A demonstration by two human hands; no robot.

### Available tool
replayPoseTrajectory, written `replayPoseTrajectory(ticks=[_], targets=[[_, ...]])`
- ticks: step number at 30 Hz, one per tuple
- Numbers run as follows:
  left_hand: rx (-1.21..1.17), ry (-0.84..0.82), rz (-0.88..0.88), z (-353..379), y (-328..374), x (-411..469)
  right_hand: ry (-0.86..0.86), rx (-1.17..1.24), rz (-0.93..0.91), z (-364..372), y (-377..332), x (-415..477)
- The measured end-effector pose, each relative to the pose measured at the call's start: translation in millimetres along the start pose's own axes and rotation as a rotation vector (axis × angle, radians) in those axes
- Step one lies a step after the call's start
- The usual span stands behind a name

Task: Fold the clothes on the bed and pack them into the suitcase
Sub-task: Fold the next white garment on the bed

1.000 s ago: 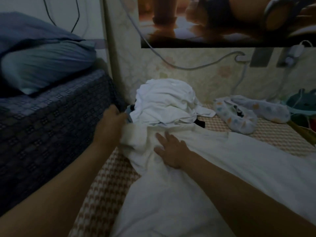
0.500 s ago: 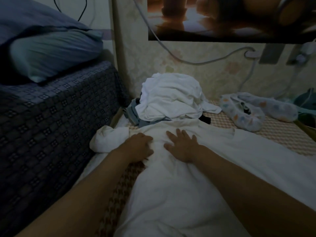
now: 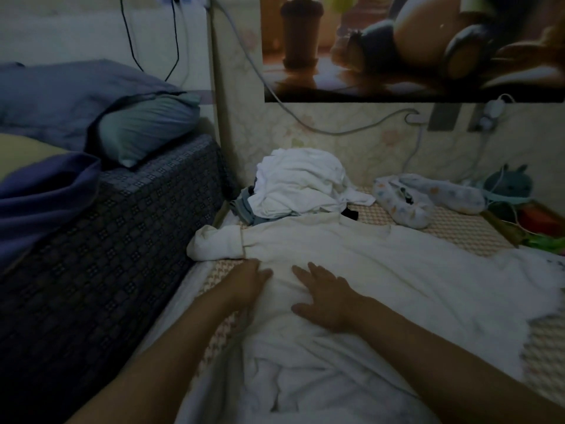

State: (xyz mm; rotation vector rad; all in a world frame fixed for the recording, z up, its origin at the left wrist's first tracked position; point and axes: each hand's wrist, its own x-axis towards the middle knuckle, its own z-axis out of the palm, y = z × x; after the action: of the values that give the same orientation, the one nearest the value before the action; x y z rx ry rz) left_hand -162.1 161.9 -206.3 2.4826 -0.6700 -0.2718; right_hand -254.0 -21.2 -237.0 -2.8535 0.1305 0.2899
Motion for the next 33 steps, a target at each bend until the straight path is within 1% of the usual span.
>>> replayPoseTrajectory(ticks=[1, 2, 3, 4, 5, 6, 7, 8, 9, 10, 11, 12, 13, 15, 17, 19, 21, 22, 23, 24, 26, 27, 28, 29, 31, 32, 33], targets=[[-0.011, 0.034, 0.004, -6.0, -2.1, -6.7, -0.016, 0.0, 0.007, -0.1, -0.7, -7.9], [0.034, 0.04, -0.015, -11.0, -6.5, -13.8, -0.036, -0.011, 0.011, -0.1, -0.8, -15.1], [0.144, 0.007, -0.053, -13.8, -15.2, -22.6, -0.062, -0.034, 0.015, 0.1, -0.8, -21.6], [0.248, -0.074, -0.106, -13.2, -22.8, -31.5, -0.092, -0.062, 0.022, 0.9, -0.3, -27.4], [0.309, -0.171, -0.169, -9.9, -33.1, -38.1, -0.121, -0.086, 0.029, 1.4, 0.8, -32.8], [0.342, -0.225, -0.212, -4.8, -42.0, -44.2, -0.141, -0.102, 0.035, 1.6, 2.5, -38.7], [0.374, -0.208, -0.237, -0.7, -45.4, -47.9, -0.146, -0.104, 0.036, 1.0, 3.8, -45.1], [0.418, -0.11, -0.216, 1.9, -43.9, -49.4, -0.134, -0.092, 0.035, -0.1, 5.2, -52.4], [0.469, 0.011, -0.136, 1.3, -35.9, -51.2, -0.105, -0.07, 0.032, -1.1, 6.8, -60.6], [0.518, 0.109, -0.008, -0.8, -25.2, -53.0, -0.063, -0.049, 0.021, -2.9, 8.6, -69.3], [0.503, 0.158, 0.134, -2.6, -12.1, -53.1, -0.008, -0.033, 0.008, -5.2, 11.5, -78.5], [0.424, 0.117, 0.222, -4.2, 4.3, -57.5, 0.066, -0.024, -0.016, -7.5, 14.6, -89.0], [0.336, -0.001, 0.266, -4.9, 20.0, -66.2, 0.141, -0.026, -0.049, -9.5, 18.1, -99.5], [0.295, -0.267, 0.296, 2.1, 45.1, -83.9, 0.233, -0.031, -0.081, -13.4, 23.1, -122.4], [0.323, -0.427, 0.315, 11.6, 59.7, -97.1, 0.179, -0.001, -0.042, -15.6, 28.4, -143.2], [0.3, -0.564, 0.309, 18.2, 67.4, -110.4, 0.055, 0.037, -0.025, -16.2, 29.9, -160.4], [0.384, -0.681, 0.334, 28.3, 68.0, -120.2, -0.053, 0.008, -0.045, -10.2, 29.0, -172.3], [0.474, -0.675, 0.377, 34.9, 66.4, -123.5, -0.07, -0.027, -0.06, -4.9, 29.1, -175.1], [0.517, -0.619, 0.415, 42.0, 63.5, -125.7, -0.055, -0.056, -0.072, 0.6, 29.4, -176.1], [0.507, -0.515, 0.438, 48.4, 60.7, -125.8, -0.015, -0.058, -0.071, 3.9, 29.7, -176.1], [0.392, -0.272, 0.444, 52.7, 58.8, -125.2, 0.057, -0.055, -0.046, 5.1, 30.0, -177.2], [0.406, -0.176, 0.456, 52.5, 57.0, -122.5, 0.075, -0.1, -0.046, 5.2, 31.0, -177.4], [0.481, -0.108, 0.477, 52.1, 53.2, -119.5, 0.079, -0.139, -0.043, 4.8, 31.1, -178.5], [0.551, -0.102, 0.468, 50.5, 49.5, -118.5, 0.073, -0.143, -0.031, 5.9, 31.0, -179.2], [0.57, -0.166, 0.413, 47.2, 42.7, -115.1, 0.061, -0.161, -0.02, 5.0, 30.8, -183.0], [0.562, -0.153, 0.427, 45.8, 41.2, -113.2, 0.075, -0.178, -0.024, 2.2, 31.3, -184.5], [0.566, -0.1, 0.472, 45.0, 40.9, -111.2, 0.113, -0.187, -0.026, -2.3, 32.7, -185.8]])
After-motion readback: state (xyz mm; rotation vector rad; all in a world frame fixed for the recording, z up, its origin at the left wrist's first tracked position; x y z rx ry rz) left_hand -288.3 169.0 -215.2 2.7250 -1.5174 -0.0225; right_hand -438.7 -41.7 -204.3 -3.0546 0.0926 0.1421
